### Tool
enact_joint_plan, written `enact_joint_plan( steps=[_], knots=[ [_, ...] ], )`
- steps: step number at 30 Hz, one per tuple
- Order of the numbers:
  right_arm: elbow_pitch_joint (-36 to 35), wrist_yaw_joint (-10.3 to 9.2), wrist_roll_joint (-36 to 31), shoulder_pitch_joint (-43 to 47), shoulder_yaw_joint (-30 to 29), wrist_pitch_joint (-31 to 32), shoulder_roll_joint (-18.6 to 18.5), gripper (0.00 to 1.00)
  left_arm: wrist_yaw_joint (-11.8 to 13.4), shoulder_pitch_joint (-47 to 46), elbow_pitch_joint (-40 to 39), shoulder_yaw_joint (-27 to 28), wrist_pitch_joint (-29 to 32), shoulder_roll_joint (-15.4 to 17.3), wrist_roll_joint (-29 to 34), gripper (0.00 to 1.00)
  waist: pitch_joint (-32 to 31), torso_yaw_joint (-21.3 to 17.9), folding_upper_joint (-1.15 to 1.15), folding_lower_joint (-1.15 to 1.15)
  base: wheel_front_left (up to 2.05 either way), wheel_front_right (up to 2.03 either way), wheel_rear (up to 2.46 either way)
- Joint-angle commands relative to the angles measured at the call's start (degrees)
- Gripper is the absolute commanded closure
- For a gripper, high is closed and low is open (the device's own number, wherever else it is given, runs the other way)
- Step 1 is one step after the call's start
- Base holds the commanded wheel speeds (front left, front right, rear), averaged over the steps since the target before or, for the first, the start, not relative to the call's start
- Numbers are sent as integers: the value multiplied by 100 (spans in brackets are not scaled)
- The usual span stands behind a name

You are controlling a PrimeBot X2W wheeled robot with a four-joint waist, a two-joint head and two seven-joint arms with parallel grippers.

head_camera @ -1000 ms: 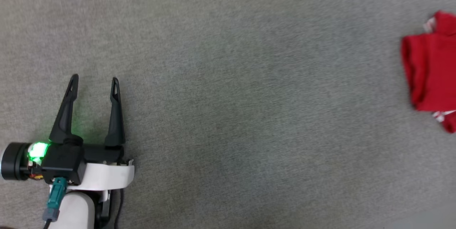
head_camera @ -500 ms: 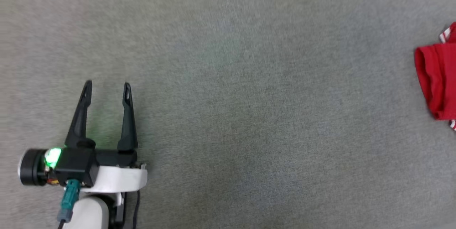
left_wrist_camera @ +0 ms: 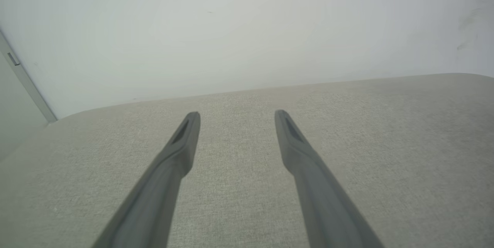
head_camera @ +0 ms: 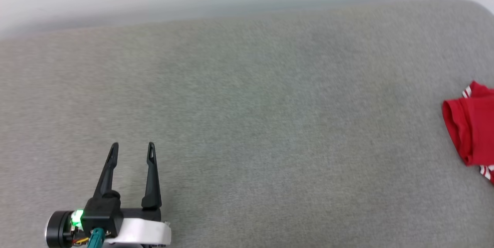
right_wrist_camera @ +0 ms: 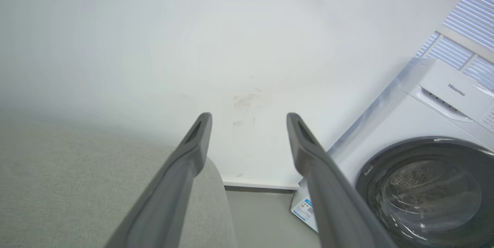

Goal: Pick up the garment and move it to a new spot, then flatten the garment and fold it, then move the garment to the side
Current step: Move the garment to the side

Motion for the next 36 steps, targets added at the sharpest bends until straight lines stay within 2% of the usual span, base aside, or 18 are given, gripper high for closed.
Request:
enact_joint_plan(
  steps=[1,7,12,19,26,36],
  knots=[
    [-76,-6,-72,65,69,-301,222,0,24,112,34,-4,-12,-33,-5,0,-339,273,0,0,0,0,0],
    [-461,-6,-214,430,371,-1228,1060,0,3,344,131,52,-12,-72,-31,0,-647,421,0,0,0,0,0],
    [-985,-6,-271,1162,320,-1489,1981,0,-30,431,254,14,-12,-87,-1,0,-853,583,0,0,0,0,0],
    [-1396,-6,-179,2324,447,-1594,2771,0,-74,522,342,-2,-12,-110,21,0,-1029,692,0,0,0,0,0],
    [-1505,-6,-56,3130,477,-1633,3190,0,-116,656,431,-73,-12,-125,79,0,-1223,690,0,0,0,0,0],
    [-1613,-5,275,4020,528,-1716,3334,0,-140,849,500,-169,-12,-135,152,0,-1461,718,0,0,0,0,0]
  ],
)
